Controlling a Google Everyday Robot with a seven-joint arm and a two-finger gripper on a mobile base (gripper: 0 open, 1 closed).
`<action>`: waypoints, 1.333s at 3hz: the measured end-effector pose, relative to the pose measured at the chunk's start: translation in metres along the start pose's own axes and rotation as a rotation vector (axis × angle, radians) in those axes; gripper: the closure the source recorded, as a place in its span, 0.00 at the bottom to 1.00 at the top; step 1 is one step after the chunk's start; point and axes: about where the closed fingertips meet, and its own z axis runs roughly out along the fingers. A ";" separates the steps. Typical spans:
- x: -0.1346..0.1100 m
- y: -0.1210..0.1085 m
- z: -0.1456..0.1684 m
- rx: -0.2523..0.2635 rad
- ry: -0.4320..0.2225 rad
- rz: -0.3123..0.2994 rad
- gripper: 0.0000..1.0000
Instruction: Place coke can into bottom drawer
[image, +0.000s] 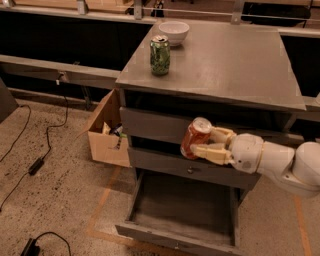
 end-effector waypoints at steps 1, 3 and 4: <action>0.047 0.019 0.003 -0.026 0.018 -0.017 1.00; 0.138 0.028 0.013 -0.072 0.145 -0.112 1.00; 0.198 0.040 0.021 -0.109 0.180 -0.095 1.00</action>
Offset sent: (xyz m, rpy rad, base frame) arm -0.0329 0.0159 -0.1464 -0.2221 -0.0538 0.0859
